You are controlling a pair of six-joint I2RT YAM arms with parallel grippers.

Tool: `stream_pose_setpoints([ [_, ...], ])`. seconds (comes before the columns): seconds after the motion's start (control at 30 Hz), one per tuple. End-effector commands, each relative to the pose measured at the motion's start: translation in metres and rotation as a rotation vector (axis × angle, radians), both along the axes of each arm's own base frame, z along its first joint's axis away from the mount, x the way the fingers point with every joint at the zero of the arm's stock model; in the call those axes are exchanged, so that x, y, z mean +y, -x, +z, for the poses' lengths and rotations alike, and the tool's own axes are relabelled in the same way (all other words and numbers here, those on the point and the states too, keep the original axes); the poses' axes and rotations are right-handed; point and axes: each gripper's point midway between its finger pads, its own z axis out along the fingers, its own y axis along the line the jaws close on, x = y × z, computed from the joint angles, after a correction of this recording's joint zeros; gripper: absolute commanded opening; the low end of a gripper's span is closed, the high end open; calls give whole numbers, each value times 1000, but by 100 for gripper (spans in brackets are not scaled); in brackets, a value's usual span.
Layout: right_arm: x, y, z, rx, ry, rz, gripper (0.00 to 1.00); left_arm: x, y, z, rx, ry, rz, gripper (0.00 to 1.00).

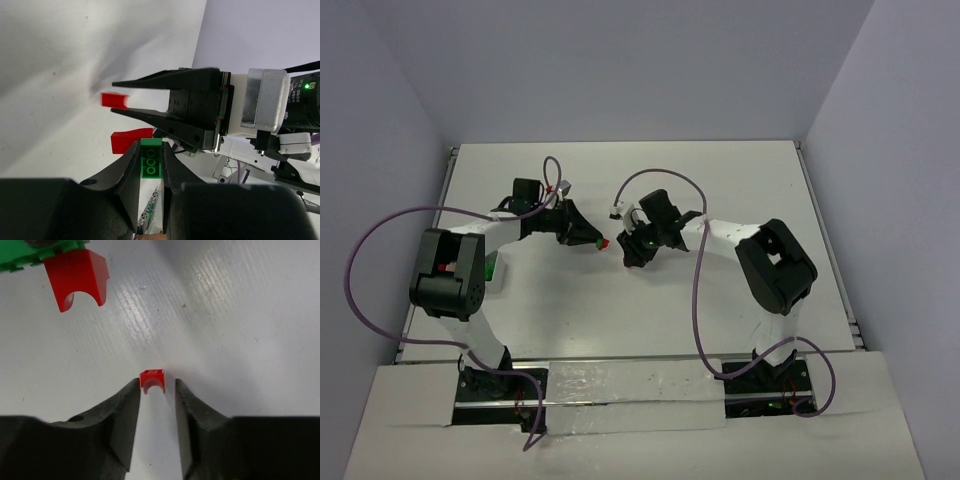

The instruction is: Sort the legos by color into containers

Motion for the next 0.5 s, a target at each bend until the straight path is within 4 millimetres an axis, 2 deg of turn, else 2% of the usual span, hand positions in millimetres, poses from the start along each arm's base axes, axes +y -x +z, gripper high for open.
stream_pose_setpoints([
  [0.0, 9, -11, 2, -34, -13, -4, 47, 1, -13, 2, -44, -34, -2, 0],
  [0.13, 14, -10, 12, -35, -50, -1, 54, 3, -13, 0, -48, -50, 1, 0],
  [0.4, 34, 2, 78, -71, -241, 70, 54, -4, 3, 1, -35, -14, -15, 0],
  [0.47, 36, 1, 85, -73, -256, 73, 53, -8, 8, 2, -41, -17, -30, 0],
])
